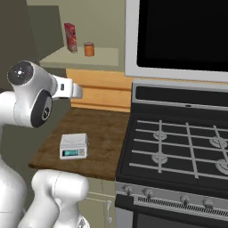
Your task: Pick the jam and place it on the digital scale for weighing, and close the cabinet.
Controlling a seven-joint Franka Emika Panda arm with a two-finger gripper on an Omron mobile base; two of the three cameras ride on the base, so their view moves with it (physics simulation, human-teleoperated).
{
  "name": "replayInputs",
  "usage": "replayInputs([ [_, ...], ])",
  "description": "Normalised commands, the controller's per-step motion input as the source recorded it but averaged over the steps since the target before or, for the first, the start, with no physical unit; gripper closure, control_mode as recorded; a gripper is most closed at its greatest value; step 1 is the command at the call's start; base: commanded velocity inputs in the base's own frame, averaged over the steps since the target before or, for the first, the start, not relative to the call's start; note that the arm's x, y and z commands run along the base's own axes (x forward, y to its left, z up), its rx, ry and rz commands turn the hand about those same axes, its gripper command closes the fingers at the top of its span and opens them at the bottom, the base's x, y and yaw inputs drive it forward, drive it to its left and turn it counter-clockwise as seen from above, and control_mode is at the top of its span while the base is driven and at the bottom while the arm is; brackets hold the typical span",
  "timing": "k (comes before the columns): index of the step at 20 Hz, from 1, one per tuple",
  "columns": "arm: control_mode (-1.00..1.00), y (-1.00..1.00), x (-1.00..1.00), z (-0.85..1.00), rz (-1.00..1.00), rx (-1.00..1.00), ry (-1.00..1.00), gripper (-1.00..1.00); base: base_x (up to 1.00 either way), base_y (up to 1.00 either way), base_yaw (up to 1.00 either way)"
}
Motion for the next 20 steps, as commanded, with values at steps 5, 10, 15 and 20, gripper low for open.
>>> replayInputs([
  [5,-1.0,0.0,-0.13,1.0,0.0,0.0,-0.06,-1.0,0.0,0.0,0.0],
  [10,-1.0,-0.01,0.0,0.61,0.0,0.0,0.0,-1.0,0.0,0.0,0.0],
  [15,-1.0,0.0,0.38,0.0,0.0,0.0,-0.14,-1.0,0.0,0.0,0.0],
  [20,-1.0,0.0,0.5,0.0,0.0,0.0,-0.09,-1.0,0.0,0.0,0.0],
])
